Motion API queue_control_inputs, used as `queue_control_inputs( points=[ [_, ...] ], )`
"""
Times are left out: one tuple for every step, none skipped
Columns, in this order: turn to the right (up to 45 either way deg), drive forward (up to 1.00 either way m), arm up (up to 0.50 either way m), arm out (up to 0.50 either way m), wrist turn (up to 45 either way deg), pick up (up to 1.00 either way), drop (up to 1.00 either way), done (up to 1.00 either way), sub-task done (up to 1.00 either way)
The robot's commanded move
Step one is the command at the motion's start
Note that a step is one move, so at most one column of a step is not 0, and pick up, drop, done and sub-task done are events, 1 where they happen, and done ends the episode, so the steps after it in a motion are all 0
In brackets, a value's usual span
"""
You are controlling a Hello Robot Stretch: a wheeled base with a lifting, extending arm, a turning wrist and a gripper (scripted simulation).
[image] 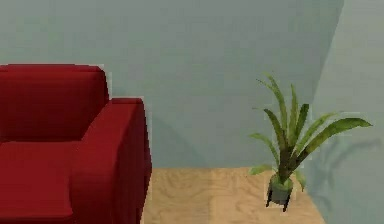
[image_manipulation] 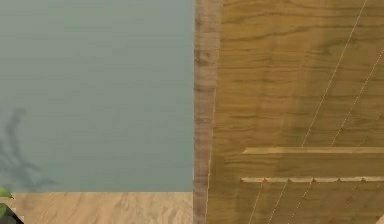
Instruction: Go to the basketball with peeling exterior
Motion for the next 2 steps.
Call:
queue_control_inputs(
  points=[
    [-45.0, 0.0, 0.0, 0.0, 0.0, 0.0, 0.0, 0.0, 0.0],
    [0.0, 0.4, 0.0, 0.0, 0.0, 0.0, 0.0, 0.0, 0.0]
  ],
)
